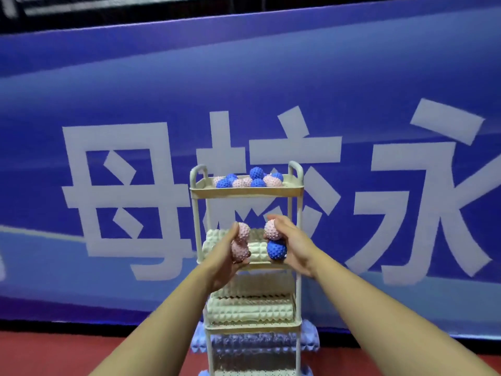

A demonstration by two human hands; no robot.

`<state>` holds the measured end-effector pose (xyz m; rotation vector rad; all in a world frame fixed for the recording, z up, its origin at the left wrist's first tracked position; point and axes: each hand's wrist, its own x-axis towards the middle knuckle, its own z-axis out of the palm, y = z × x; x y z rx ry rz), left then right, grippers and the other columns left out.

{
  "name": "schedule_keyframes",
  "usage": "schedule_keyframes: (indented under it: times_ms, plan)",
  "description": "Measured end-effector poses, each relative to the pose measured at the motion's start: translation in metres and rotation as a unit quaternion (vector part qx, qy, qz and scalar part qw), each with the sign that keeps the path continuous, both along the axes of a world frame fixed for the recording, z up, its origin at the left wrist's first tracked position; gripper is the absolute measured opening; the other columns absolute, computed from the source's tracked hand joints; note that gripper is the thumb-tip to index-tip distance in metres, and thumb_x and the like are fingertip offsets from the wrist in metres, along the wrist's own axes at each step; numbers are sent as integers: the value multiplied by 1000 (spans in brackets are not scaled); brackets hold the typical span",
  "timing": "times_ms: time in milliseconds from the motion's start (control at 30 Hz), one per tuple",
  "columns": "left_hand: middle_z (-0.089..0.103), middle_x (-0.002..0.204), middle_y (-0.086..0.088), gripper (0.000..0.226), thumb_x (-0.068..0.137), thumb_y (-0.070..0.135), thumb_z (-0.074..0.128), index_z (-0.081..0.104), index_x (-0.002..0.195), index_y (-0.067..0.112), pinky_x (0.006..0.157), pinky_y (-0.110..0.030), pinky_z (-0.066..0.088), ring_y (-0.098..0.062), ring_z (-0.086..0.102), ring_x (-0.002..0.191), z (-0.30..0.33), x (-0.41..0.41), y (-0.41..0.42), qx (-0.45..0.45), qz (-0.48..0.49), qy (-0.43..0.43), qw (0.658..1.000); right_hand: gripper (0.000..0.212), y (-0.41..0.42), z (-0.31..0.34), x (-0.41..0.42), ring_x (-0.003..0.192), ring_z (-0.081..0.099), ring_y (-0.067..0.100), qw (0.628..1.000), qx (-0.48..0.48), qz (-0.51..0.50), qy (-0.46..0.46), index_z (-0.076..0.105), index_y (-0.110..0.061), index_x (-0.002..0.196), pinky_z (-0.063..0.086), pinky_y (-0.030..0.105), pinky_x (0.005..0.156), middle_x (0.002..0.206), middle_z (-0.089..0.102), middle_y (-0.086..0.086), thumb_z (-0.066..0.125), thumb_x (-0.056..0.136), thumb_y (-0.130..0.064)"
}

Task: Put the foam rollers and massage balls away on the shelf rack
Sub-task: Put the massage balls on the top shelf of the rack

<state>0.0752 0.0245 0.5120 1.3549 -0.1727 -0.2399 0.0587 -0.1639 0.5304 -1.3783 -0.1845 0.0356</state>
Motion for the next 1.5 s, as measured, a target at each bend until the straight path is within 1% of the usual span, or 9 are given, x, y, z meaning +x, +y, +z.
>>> schedule_keyframes:
  times_ms: [133, 200, 367, 533, 667, 867, 1133, 1400, 1500]
  plan:
    - [59, 93, -1, 45, 98, 59, 47, 63, 113, 20, 67, -29, 41, -17, 52, 82, 59, 13, 10, 15, 29, -94, 995, 29, 7, 59, 11, 76, 63, 16, 994, -79, -44, -59, 63, -18, 105, 53, 33, 63, 90, 69, 5, 46, 105, -42]
    - [65, 99, 0, 44, 99, 59, 46, 66, 116, 24, 69, -30, 42, -18, 54, 86, 83, 23, 16, 43, 58, -146, 987, 40, 5, 84, 23, 77, 63, 17, 981, -143, -77, -103, 66, -15, 100, 55, 37, 67, 82, 69, 3, 44, 105, -48]
    - [69, 103, -3, 30, 102, 54, 45, 60, 105, 28, 75, -35, 46, -15, 61, 87, 129, 53, 23, 106, 131, -220, 961, 52, -3, 129, 65, 107, 62, 23, 904, -363, -146, -175, 57, -25, 117, 55, 42, 86, 103, 68, 2, 34, 98, -68]
    - [62, 121, -8, 66, 97, 68, 35, 56, 127, 13, 79, -33, 50, -16, 58, 95, 154, 114, 40, 249, 170, -258, 918, 52, -12, 148, 110, 103, 59, 13, 834, -505, -129, -183, 41, -21, 140, 45, 23, 67, 124, 60, 2, 30, 105, -57]
    - [48, 147, -9, 99, 75, 90, 25, 45, 142, 20, 104, -51, 47, -28, 54, 124, 153, 148, 49, 330, 207, -204, 898, 56, -17, 136, 144, 115, 57, 18, 818, -527, -152, -176, 36, -22, 144, 53, 32, 85, 136, 56, 10, 28, 104, -59]
    - [56, 133, -15, 44, 106, 47, 26, 56, 123, 21, 103, -48, 49, -29, 54, 119, 146, 153, 34, 516, 191, -273, 790, 59, -22, 115, 160, 114, 54, 21, 803, -551, -159, -161, 37, -19, 141, 55, 41, 92, 127, 51, 12, 30, 101, -63]
    - [53, 126, -8, 53, 103, 53, 36, 46, 131, 9, 79, -28, 45, -25, 57, 114, 142, 162, 34, 434, 183, -236, 850, 54, -22, 113, 157, 119, 51, 22, 791, -562, -169, -175, 41, -26, 138, 55, 45, 95, 125, 52, 7, 39, 99, -63]
    - [60, 118, 0, 54, 100, 61, 39, 45, 133, 17, 75, -27, 48, -16, 61, 100, 147, 160, 21, 379, 221, -290, 850, 54, -4, 129, 151, 104, 64, 14, 867, -402, -183, -232, 47, -27, 137, 55, 23, 74, 122, 60, -6, 67, 92, -51]
    - [70, 112, -3, 51, 100, 61, 42, 45, 128, 18, 73, -29, 60, -18, 72, 82, 143, 162, 16, 334, 173, -279, 884, 43, 6, 131, 155, 81, 73, 16, 881, -392, -163, -208, 53, -25, 124, 62, 31, 70, 110, 69, -3, 57, 96, -56]
